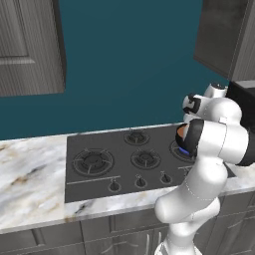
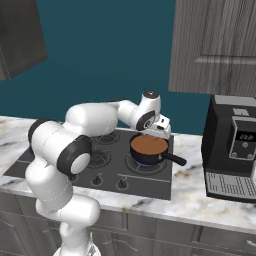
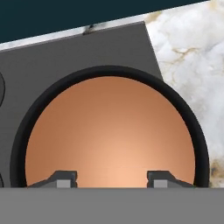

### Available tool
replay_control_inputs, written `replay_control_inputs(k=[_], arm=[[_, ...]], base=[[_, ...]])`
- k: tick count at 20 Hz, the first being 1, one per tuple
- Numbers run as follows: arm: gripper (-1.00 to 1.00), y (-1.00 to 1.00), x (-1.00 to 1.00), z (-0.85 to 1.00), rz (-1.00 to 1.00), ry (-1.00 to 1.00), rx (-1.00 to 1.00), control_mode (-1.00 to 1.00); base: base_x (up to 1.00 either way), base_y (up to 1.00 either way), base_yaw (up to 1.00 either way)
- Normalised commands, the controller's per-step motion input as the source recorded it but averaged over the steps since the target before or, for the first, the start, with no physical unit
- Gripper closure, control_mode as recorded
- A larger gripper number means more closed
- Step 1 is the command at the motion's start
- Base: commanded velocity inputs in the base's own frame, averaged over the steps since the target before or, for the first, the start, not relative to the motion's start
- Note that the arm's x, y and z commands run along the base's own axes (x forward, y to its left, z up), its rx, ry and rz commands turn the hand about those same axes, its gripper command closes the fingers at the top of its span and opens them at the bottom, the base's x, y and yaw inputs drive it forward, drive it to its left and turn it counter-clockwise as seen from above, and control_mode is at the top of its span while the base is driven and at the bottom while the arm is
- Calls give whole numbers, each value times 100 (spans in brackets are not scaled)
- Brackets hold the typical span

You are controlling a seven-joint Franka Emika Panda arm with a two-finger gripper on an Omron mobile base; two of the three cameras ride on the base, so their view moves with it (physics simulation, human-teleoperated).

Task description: Pick up the sugar cube(s) and place them in the saucepan with hot chocolate.

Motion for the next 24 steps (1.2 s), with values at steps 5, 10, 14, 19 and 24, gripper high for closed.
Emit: replay_control_inputs(k=[5,10,14,19,24], arm=[[-100,0,-19,0,0,0,0,-100],[-100,-4,-67,13,0,-1,5,-100],[-100,0,-54,33,0,-9,5,-100],[-100,0,-8,32,1,-14,9,-100],[-100,0,-8,5,0,-10,3,-100]], base=[[0,0,0],[0,0,0],[0,0,0],[0,0,0],[0,0,0]])
